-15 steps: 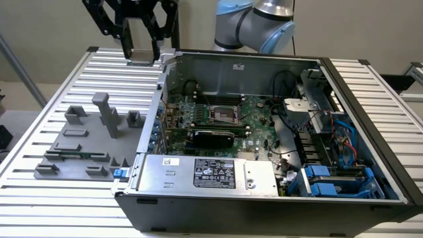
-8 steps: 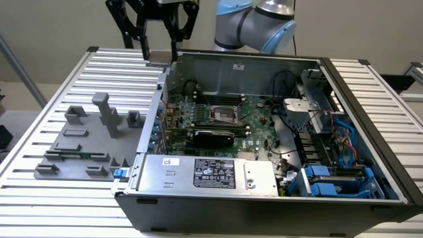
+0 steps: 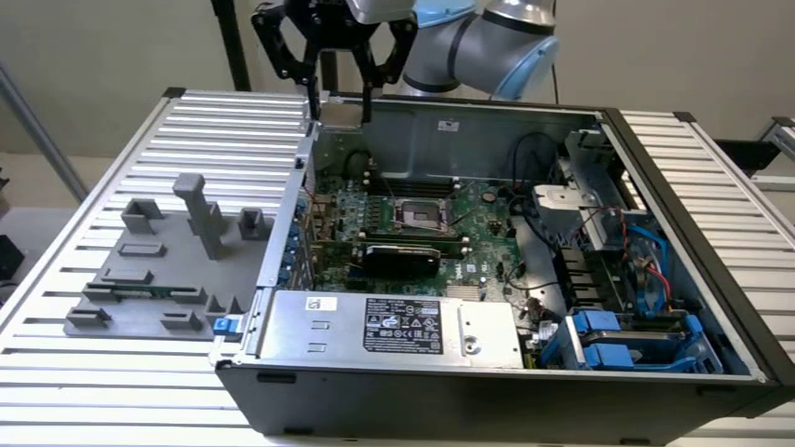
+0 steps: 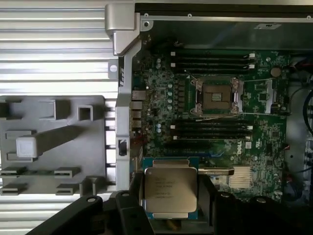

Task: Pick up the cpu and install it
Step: 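Pick up the cpu and move it towards the insertion slot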

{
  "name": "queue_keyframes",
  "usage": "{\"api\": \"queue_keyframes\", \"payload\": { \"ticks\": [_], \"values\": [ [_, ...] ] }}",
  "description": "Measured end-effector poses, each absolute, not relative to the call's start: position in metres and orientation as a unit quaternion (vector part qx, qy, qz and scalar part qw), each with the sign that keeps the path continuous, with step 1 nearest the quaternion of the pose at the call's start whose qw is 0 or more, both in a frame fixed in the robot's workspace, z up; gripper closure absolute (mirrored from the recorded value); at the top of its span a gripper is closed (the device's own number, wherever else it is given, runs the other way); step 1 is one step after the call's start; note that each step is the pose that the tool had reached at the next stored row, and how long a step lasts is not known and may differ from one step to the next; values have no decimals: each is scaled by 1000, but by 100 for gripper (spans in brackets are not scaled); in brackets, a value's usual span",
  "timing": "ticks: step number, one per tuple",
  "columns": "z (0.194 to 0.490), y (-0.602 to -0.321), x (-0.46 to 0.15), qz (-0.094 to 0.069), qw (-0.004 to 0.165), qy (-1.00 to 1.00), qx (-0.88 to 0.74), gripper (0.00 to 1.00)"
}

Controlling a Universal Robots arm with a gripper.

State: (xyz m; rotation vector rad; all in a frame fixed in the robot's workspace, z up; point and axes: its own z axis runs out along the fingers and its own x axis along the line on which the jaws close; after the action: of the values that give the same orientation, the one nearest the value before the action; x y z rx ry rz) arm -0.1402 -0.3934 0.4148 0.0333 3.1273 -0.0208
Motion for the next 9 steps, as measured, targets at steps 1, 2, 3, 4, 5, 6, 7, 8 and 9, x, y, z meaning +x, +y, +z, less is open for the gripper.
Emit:
{"api": "queue_keyframes", "payload": {
  "ticks": [1, 2, 3, 4, 5, 6, 7, 8, 9],
  "values": [
    [413, -392, -136, -7, 7, 1000, 11, 46],
    [411, -390, -131, -7, 7, 1000, 11, 46],
    [409, -388, -126, -7, 7, 1000, 11, 46],
    [407, -386, -122, -7, 7, 1000, 11, 46],
    [406, -383, -118, -7, 7, 1000, 11, 46],
    [404, -381, -113, -7, 7, 1000, 11, 46],
    [402, -378, -108, -7, 7, 1000, 11, 46],
    [400, -376, -104, -7, 7, 1000, 11, 46],
    [398, -373, -100, -7, 7, 1000, 11, 46]
  ]
}}
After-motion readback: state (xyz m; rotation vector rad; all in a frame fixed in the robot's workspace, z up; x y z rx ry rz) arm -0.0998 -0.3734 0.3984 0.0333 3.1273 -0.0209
